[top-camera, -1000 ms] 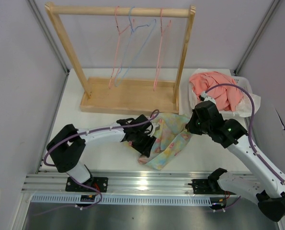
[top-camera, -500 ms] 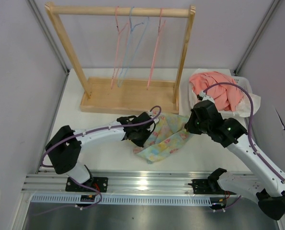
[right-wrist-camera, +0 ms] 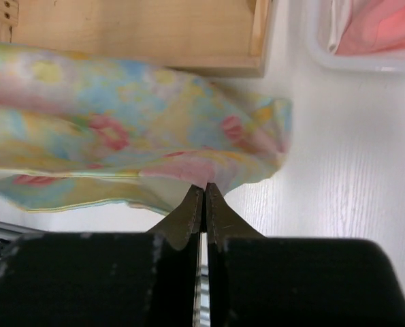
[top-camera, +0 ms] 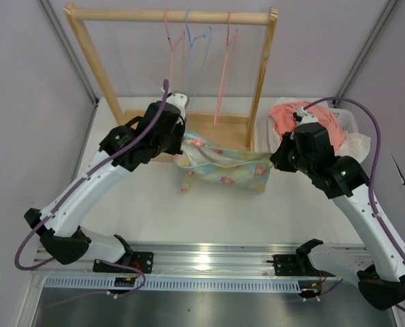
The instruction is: Place the skirt on the hanger
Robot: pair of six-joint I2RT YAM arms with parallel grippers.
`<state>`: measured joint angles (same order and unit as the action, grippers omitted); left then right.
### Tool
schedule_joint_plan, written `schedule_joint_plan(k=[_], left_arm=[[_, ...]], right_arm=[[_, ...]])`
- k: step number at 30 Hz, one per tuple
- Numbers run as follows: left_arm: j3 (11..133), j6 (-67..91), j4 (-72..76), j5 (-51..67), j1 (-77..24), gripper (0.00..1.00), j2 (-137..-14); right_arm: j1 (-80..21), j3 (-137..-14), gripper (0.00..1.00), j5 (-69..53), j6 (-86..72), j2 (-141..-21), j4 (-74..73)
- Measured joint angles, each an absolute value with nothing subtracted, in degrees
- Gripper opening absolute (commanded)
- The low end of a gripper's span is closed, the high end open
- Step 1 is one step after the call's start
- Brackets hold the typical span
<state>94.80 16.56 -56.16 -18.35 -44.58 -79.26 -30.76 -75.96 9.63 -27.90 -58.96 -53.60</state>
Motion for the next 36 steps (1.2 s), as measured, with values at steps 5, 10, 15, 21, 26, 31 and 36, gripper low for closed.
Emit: schedule_joint_plan(k=[5, 10, 15, 21, 26, 31, 36], left_arm=[[98.26, 17.26, -61.73, -20.12, -41.63, 0.00, -76.79], [98.26, 18.06, -63.00, -17.43, -37.56, 0.00, -76.36], [95.04, 18.09, -61.95, -14.76, -33.95, 0.11, -73.17], [78.72, 18.83, -58.83, -7.86, -33.21, 0.50, -66.52], [69.52, 19.11, -55.24, -4.12, -32.95, 0.62, -66.59], [62.74, 18.96, -47.00, 1.02, -34.09, 0.77, -65.49], [58.61, 19.00, -40.03, 4.16, -38.63, 0.79, -63.57]], right_arm=[[-23.99, -80.44, 0.00, 4.38, -23.53, -61.82, -52.42], [-18.83, -88.95, 0.00, -5.32, -20.88, -68.64, -49.82], [-18.46, -99.22, 0.00, -12.84, -18.20, -77.25, -47.92], [-20.67, -103.33, 0.00, -14.85, -14.92, -82.13, -48.16], [-25.65, -99.46, 0.00, -13.78, -13.08, -82.11, -48.05], [-30.52, -98.61, 0.00, -12.03, -11.75, -83.68, -48.38], [-32.58, -97.47, 0.00, -10.33, -11.55, -84.16, -48.47]])
